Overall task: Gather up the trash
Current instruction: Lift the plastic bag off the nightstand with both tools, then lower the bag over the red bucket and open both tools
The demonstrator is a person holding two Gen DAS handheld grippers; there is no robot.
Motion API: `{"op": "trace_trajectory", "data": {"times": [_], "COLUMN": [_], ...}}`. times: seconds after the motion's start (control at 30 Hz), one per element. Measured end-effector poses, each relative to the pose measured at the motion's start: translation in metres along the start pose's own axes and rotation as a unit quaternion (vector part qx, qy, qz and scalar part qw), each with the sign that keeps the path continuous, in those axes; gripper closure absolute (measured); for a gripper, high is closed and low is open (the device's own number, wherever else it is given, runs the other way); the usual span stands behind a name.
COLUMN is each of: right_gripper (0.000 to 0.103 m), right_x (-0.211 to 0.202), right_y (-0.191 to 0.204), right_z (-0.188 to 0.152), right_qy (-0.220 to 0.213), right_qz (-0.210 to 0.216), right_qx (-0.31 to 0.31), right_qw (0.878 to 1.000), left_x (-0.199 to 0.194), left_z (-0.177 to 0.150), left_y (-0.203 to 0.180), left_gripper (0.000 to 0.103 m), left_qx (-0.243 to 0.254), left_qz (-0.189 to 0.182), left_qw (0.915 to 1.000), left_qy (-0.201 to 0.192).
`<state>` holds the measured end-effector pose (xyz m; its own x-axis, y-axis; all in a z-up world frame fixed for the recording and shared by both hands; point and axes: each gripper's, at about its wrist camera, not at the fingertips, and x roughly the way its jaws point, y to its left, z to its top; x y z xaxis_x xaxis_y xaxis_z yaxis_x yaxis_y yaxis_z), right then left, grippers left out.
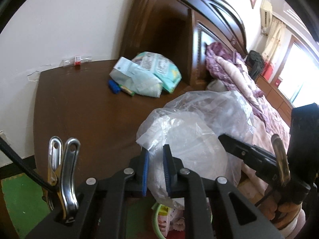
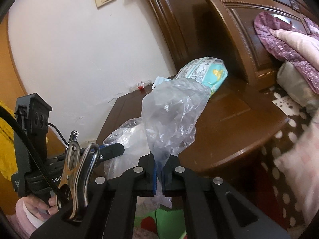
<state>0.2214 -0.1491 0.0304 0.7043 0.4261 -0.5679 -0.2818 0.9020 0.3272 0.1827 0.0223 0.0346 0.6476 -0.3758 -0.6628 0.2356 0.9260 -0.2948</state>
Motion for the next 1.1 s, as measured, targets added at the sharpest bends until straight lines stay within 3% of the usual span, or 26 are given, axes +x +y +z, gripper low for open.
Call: {"op": "trace_trajectory", "data": {"times": [0.23,0.5,0.77,1.1], "right_gripper": [0.099,0.099,0.099,0.099], "right_x": [-0.038,-0.081,-0.101,-0.089], "right_y": [-0.004,-0.008,-0.025,-0.065], "right_z": [-0.027,-0.071,-0.119,-0.175], "right_qy": [-0.008,-0.011,0.002,0.047], "right_qz": [-0.009,-0.025,-0.040,-0.073], "right_qx": [0.019,0.046,0.077,0.124], "right_qw": [1.000,0.999,0.996,0.988], "left_x": [-0.018,-0.018,0.011,0.064], "left_z": [-0.033,-0.072,-0.125,-0.175], "left_y": [-0.031,-0.058,-0.080,-0.092], "left_gripper": [0.090,0.091,0.091,0.091], "left_qx": [0.022,0.033,0.039,0.054], "left_qz": [-0.018,-0.047,-0.057,-0.056], "left_qw": [0.9996,0.9979,0.9941,0.9864], "left_qy": [0.002,0.032,0.084,0.145]}}
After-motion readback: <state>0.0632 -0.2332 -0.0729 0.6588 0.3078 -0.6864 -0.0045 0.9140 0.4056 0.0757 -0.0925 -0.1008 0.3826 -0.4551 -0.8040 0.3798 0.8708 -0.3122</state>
